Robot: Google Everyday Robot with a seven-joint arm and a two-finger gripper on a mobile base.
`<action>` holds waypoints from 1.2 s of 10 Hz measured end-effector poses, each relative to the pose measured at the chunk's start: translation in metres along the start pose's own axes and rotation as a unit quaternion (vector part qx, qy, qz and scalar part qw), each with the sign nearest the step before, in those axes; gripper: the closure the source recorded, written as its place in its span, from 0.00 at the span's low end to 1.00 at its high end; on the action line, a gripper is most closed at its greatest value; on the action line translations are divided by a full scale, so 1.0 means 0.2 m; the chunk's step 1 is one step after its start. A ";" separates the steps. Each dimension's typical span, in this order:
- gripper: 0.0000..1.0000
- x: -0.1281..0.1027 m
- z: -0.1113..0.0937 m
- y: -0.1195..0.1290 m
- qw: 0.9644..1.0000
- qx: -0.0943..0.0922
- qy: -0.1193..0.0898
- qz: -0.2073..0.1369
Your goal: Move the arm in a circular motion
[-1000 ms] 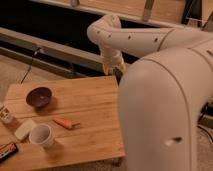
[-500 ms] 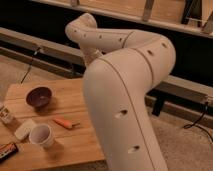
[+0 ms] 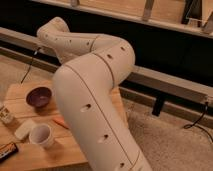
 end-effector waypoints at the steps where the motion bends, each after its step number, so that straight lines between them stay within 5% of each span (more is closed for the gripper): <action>1: 0.35 0.00 -0.02 0.08 1.000 -0.005 -0.002 -0.024; 4: 0.35 0.11 -0.20 0.41 0.989 -0.038 -0.024 -0.140; 7: 0.35 0.39 -0.35 0.60 0.969 -0.064 -0.030 -0.237; 8: 0.35 0.48 -0.37 0.63 0.964 -0.069 -0.026 -0.254; 10: 0.35 0.80 -0.38 0.72 0.948 -0.089 -0.001 -0.305; 11: 0.35 0.87 -0.38 0.74 0.944 -0.094 0.006 -0.315; 12: 0.35 1.05 -0.36 0.78 0.936 -0.110 0.032 -0.334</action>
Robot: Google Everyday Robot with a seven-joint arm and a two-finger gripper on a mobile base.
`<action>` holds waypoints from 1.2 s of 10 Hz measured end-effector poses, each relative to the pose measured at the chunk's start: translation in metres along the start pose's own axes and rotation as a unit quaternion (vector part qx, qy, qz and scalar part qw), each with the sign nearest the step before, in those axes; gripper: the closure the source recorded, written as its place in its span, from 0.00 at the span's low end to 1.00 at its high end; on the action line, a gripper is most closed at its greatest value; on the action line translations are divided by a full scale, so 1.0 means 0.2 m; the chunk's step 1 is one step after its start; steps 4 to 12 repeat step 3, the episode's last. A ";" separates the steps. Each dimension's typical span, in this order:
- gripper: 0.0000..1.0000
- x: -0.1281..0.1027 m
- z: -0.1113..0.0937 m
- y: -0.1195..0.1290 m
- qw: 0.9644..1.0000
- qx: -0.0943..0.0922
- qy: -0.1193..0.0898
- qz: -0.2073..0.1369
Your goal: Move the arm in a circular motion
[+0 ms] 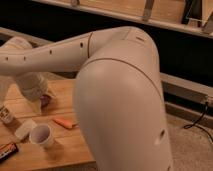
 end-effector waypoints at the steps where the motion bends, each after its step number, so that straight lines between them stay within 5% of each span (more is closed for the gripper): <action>1: 0.35 0.09 0.04 0.09 1.000 -0.018 0.019 -0.008; 3: 0.35 0.24 0.09 0.19 0.998 -0.040 0.048 -0.013; 12: 0.35 0.24 0.09 0.19 0.998 -0.040 0.048 -0.013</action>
